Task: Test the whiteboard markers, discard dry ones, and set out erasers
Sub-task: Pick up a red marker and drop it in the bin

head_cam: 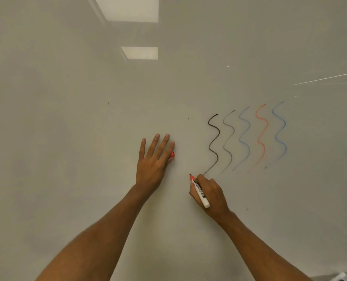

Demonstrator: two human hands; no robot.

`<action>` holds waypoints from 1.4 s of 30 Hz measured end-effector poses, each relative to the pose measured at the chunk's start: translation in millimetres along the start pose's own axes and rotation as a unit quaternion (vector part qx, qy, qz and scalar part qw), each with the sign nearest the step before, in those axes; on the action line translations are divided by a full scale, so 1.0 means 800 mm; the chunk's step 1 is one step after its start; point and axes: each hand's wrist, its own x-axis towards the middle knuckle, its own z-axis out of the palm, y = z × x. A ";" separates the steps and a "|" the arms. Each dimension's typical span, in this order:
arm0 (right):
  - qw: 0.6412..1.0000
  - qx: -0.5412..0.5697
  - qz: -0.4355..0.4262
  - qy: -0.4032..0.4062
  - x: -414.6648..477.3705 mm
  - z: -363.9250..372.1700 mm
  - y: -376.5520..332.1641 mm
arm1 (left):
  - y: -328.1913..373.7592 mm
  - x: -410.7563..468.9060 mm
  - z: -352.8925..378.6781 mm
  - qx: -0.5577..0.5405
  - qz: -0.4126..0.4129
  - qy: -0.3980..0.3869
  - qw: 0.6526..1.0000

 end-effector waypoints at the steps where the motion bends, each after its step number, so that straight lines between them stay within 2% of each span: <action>1: 1.000 0.002 -0.005 -0.004 -0.002 -0.004 0.000 | 0.006 -0.015 0.000 -0.005 0.002 -0.009 1.000; 6: 0.997 -0.024 -0.066 -0.020 -0.024 -0.007 0.002 | 0.030 -0.087 -0.001 -0.022 0.011 -0.049 0.998; 10: 0.989 -0.040 -0.107 -0.095 -0.051 -0.002 0.009 | 0.045 -0.134 0.000 -0.024 0.020 -0.077 0.997; 13: 0.987 0.025 -0.049 -0.149 -0.077 -0.001 0.006 | 0.056 -0.163 0.002 -0.032 0.018 -0.097 0.995; 16: 0.985 0.085 0.005 -0.149 -0.104 -0.002 0.002 | 0.070 -0.188 0.007 -0.047 0.017 -0.112 0.992; 25: 0.971 0.072 0.078 -0.215 -0.200 -0.018 0.034 | 0.128 -0.255 0.017 -0.097 0.041 -0.171 0.980; 36: 0.961 -0.019 0.041 -0.272 -0.246 -0.077 0.071 | 0.224 -0.267 0.035 -0.174 0.083 -0.190 0.963; 39: 0.955 -0.036 0.032 -0.292 -0.257 -0.100 0.083 | 0.257 -0.258 0.037 -0.208 0.104 -0.206 0.951; 42: 0.952 -0.036 0.064 -0.298 -0.273 -0.123 0.101 | 0.299 -0.249 0.033 -0.259 0.103 -0.257 0.926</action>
